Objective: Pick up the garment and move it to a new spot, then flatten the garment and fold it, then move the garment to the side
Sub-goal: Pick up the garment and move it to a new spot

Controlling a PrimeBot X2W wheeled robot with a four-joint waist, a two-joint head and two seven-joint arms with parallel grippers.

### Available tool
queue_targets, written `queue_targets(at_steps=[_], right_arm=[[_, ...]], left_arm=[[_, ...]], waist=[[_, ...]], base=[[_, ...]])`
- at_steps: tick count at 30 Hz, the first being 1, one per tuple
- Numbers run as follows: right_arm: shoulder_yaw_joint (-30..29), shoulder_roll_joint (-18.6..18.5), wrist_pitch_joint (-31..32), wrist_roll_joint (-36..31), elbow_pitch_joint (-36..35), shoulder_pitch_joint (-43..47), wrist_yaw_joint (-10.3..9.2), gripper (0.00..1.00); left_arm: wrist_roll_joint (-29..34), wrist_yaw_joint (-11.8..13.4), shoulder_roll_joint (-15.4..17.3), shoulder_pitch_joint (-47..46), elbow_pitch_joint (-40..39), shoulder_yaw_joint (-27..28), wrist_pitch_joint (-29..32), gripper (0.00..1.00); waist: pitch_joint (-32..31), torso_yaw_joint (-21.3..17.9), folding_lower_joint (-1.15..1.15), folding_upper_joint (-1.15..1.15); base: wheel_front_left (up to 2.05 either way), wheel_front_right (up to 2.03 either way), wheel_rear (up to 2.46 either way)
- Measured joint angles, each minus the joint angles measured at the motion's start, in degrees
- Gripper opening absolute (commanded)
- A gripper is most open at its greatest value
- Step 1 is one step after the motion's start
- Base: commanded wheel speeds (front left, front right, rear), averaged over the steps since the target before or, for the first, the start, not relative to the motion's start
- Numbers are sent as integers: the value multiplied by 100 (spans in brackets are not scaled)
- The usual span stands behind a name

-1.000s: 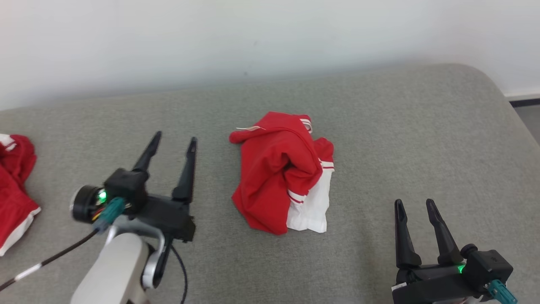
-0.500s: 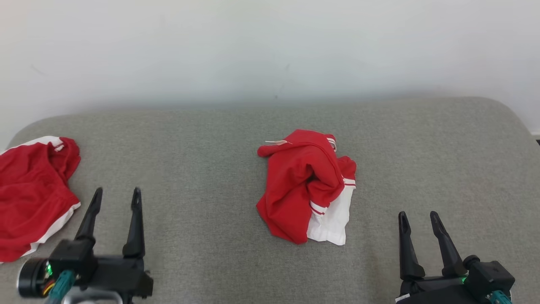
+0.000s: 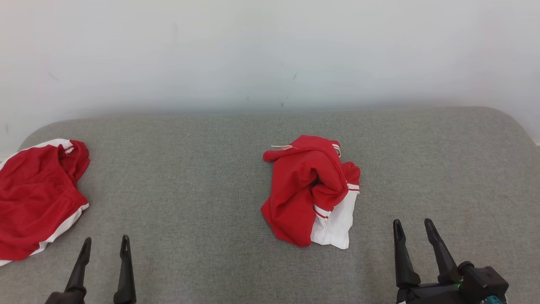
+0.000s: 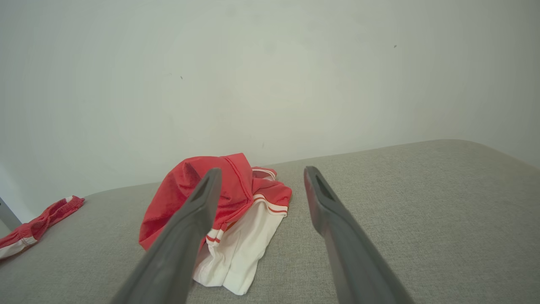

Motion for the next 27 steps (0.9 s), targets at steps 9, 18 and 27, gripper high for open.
queue_targets(at_steps=[9, 18, 27], right_arm=[[-44, 0, 0, -35, 96, 77, 0, 100], [-29, 0, 0, -32, 237, 145, 0, 100], [-41, 1, 0, -24, 296, 155, 0, 100]], left_arm=[[344, -240, -334, 255, -24, 376, 0, 100], [620, -432, -452, 332, 90, 495, 0, 100], [792, -539, -497, 352, 124, 466, 0, 100]], waist=[[-29, 25, 0, 0], [-59, 26, 0, 1], [-51, 10, 0, 1]], base=[[0, 0, 0], [0, 0, 0], [0, 0, 0]])
